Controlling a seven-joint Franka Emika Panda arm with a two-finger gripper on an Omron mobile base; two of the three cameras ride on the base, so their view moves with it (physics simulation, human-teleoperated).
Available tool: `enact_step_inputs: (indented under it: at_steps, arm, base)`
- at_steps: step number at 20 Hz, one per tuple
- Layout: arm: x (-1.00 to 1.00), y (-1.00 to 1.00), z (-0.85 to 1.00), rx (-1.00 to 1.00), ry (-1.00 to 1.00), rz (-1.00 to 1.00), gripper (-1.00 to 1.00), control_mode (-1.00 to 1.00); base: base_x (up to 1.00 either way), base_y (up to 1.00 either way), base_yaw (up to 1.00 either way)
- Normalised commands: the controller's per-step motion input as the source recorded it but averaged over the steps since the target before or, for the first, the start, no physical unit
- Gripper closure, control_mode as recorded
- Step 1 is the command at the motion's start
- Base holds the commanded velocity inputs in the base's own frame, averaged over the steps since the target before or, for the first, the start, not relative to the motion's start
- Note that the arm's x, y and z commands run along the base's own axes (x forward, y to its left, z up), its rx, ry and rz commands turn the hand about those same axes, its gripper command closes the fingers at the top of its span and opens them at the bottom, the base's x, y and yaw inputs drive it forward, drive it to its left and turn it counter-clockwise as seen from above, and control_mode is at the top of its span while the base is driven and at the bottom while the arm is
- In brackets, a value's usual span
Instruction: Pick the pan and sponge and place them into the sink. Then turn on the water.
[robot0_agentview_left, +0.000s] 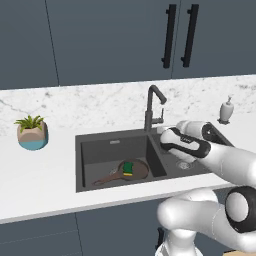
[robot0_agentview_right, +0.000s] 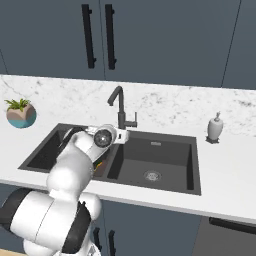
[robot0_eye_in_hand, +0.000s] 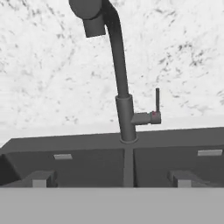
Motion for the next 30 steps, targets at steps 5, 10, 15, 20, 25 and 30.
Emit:
enact_step_inputs:
  at_steps: [5, 10, 15, 20, 25, 30]
  arm:
    - [0.0, -0.35, 0.13, 0.02, -0.25, 0.09, -1.0, -1.0]
    - [0.01, -0.3, 0.0, 0.0, -0.23, 0.02, -1.0, -1.0]
    - [0.12, -0.26, 0.02, 0.0, -0.15, 0.0, -1.0, -1.0]
    - [0.24, -0.13, 0.34, 0.0, -0.02, 0.0, -1.0, -1.0]
    - [0.31, -0.12, 0.55, 0.02, 0.0, -0.01, -1.0, -1.0]
    - [0.21, -0.08, 0.22, 0.0, 0.0, 0.0, -1.0, -1.0]
  base:
    - [0.0, 0.0, 0.0]
    - [0.0, 0.0, 0.0]
    - [0.0, 0.0, 0.0]
    - [0.0, 0.0, 0.0]
    - [0.0, 0.0, 0.0]
    - [0.0, 0.0, 0.0]
